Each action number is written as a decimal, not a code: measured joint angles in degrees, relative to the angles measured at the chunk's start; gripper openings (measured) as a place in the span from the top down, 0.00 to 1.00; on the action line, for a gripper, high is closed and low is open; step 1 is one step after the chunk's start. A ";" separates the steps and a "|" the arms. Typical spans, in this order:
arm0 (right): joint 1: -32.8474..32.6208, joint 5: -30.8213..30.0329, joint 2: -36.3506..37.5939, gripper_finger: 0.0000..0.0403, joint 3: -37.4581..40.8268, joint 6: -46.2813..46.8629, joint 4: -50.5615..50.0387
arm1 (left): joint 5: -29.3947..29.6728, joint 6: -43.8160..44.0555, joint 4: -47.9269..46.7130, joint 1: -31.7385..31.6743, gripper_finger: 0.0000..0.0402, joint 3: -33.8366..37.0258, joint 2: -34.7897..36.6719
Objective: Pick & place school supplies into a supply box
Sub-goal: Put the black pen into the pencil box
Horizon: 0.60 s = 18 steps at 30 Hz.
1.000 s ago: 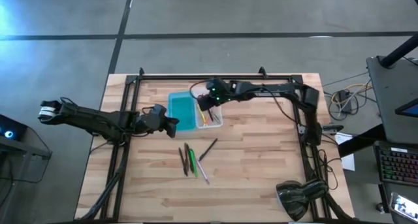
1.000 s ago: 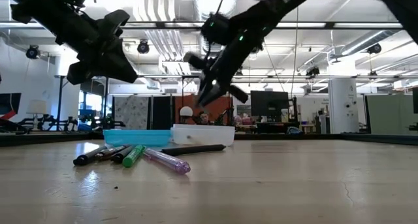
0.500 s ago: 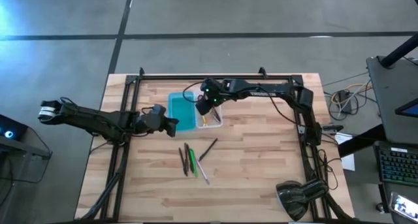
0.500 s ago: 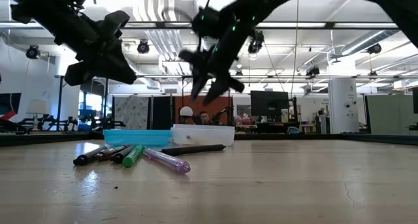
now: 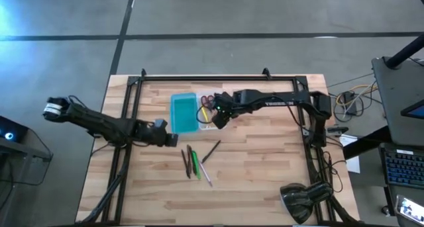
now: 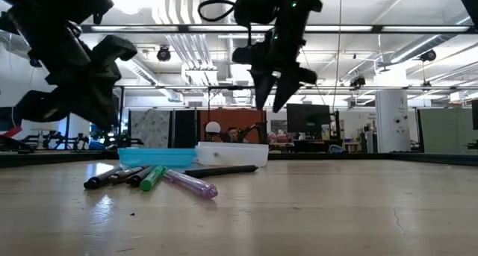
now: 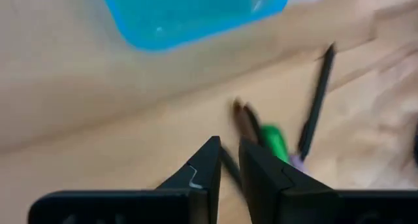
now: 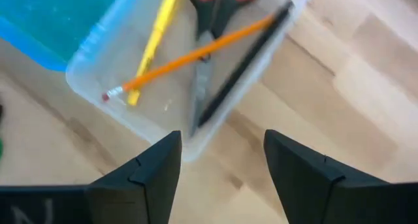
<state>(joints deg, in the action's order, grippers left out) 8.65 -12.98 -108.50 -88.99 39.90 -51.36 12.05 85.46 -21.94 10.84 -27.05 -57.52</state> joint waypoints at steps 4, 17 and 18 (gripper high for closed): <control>-0.89 -0.11 0.50 0.47 2.16 2.82 -1.89 | 0.56 5.03 0.51 4.44 0.87 -1.42 -5.69; -1.72 -0.81 0.60 0.47 6.44 -0.61 -2.43 | 1.05 16.95 0.40 7.80 0.69 -11.61 -23.01; -1.69 -1.03 0.60 0.47 6.71 -1.10 -2.46 | 0.94 17.47 0.38 7.81 0.68 -12.50 -24.44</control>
<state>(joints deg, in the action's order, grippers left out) 6.96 -14.01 -107.90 -82.28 38.79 -53.82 12.99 102.93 -21.56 18.64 -39.55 -81.96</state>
